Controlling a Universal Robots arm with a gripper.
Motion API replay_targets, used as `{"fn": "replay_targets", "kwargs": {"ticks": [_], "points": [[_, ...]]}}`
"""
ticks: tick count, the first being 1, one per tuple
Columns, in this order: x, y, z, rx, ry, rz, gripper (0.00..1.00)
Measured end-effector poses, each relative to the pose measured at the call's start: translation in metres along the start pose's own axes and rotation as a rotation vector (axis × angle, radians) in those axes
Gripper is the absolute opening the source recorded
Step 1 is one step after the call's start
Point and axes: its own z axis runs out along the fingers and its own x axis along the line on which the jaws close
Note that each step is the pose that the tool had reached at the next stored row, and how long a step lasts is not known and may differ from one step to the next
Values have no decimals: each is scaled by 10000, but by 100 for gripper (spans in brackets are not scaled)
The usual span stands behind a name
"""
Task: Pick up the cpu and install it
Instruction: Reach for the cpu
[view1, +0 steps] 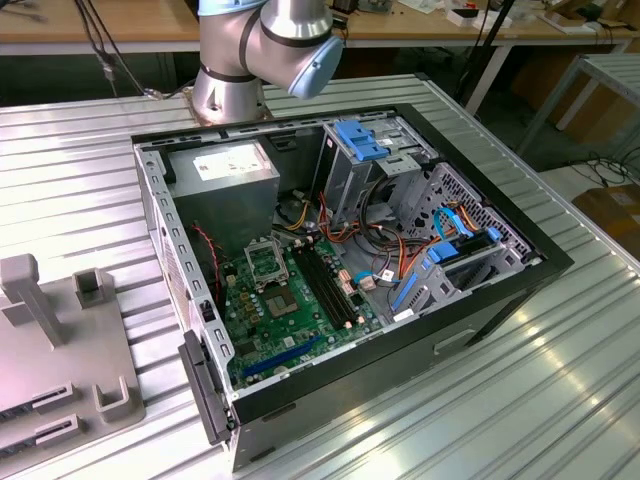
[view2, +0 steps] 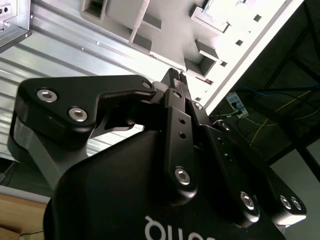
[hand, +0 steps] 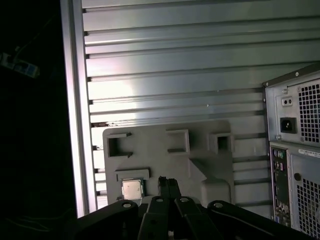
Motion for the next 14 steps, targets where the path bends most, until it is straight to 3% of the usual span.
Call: {"fn": "replay_targets", "kwargs": {"ticks": [14], "points": [[38, -12, 9, 0, 0, 0, 11]]}}
